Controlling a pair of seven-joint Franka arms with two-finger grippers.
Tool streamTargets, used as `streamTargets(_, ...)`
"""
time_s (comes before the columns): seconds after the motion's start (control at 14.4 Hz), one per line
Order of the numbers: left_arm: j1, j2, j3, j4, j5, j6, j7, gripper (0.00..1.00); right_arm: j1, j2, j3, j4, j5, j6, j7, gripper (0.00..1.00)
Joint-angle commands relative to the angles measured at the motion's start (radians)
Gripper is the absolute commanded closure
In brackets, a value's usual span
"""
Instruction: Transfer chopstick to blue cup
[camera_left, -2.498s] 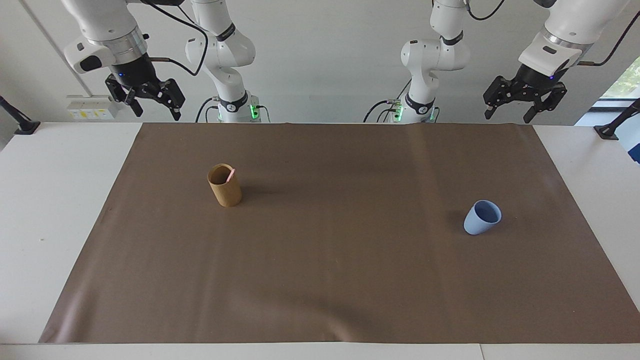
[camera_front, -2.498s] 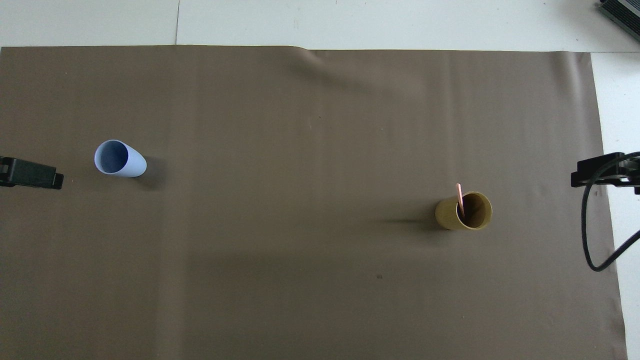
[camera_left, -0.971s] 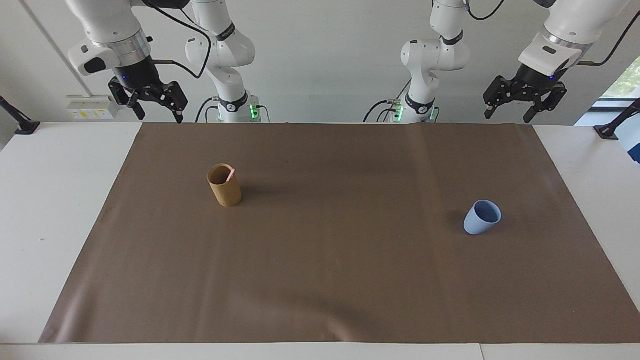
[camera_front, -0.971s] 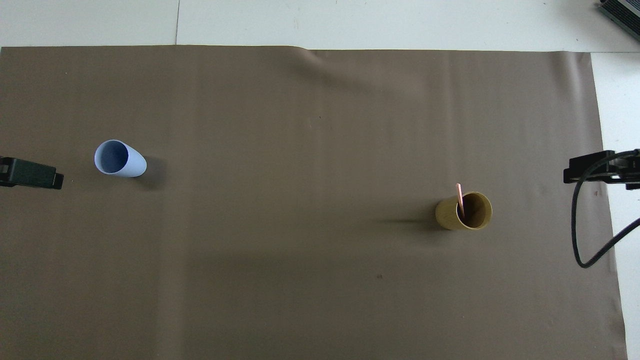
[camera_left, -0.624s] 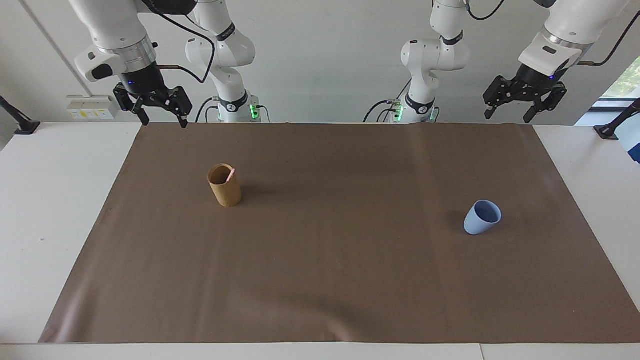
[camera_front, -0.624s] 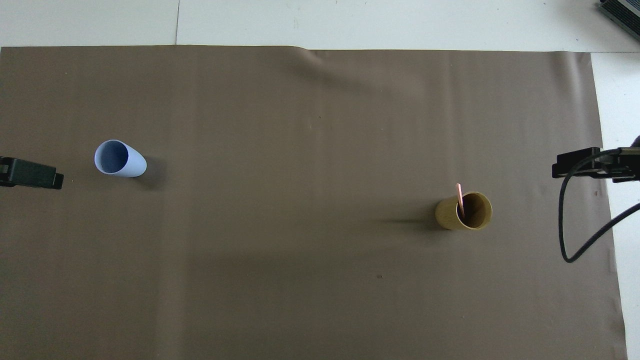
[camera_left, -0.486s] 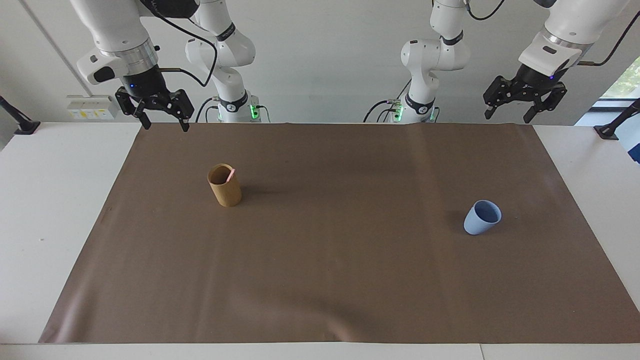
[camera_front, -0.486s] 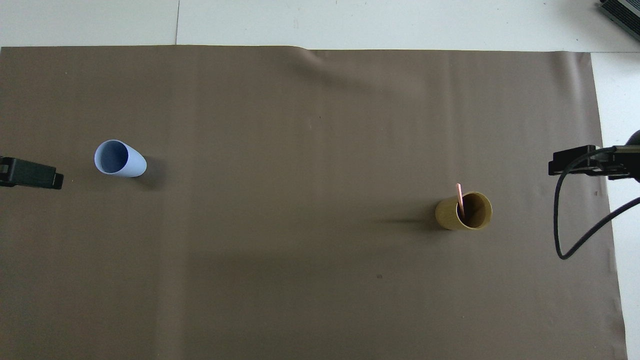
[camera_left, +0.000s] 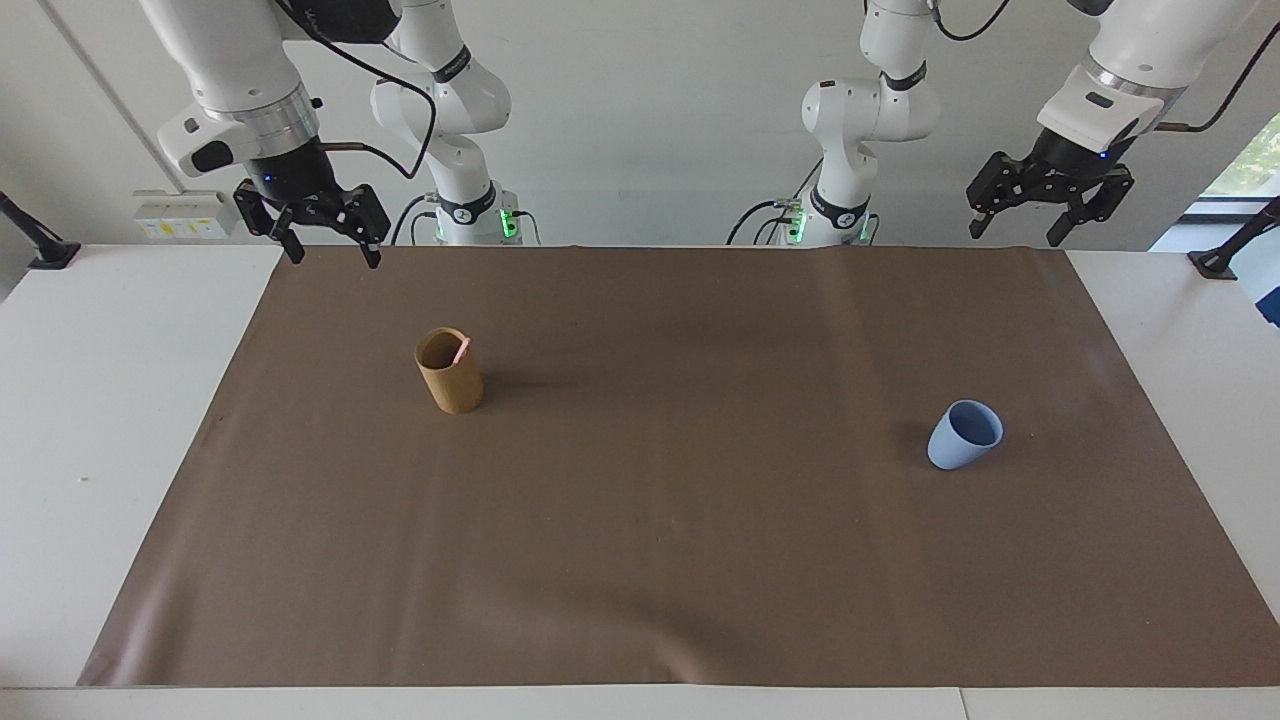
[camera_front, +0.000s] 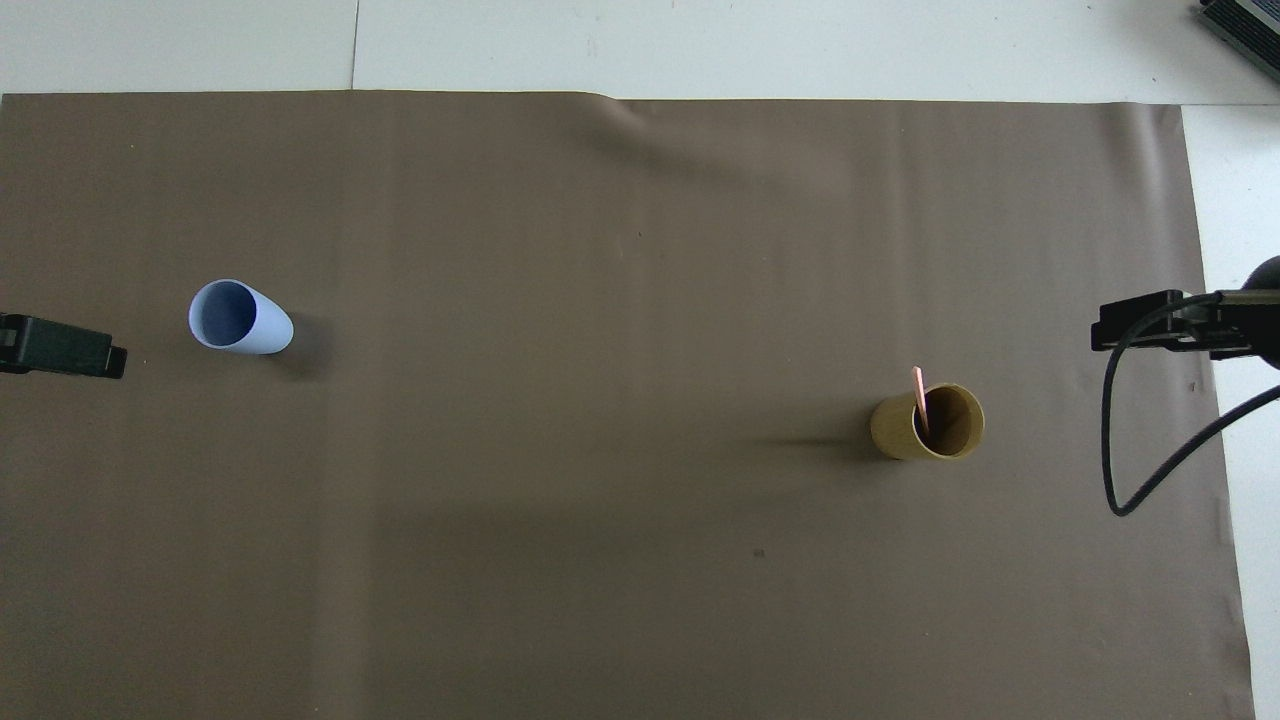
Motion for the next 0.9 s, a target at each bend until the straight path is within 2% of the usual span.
streamTargets(0.0,-0.02,0.006,0.017,0.023,0.0,-0.026,-0.011,0.0,-0.008,-0.023,0.004,-0.008,0.022,-0.046,-0.016,0.0)
streamTargets(0.35,-0.02,0.006,0.017,0.023,0.0,-0.026,-0.011,0.0,-0.013,-0.064,0.002,-0.005,0.009,-0.155,-0.022,0.0)
streamTargets(0.83,-0.02,0.006,0.017,0.023,0.0,-0.026,-0.011,0.0,-0.026,-0.073,-0.013,0.023,0.006,-0.178,-0.028,0.0)
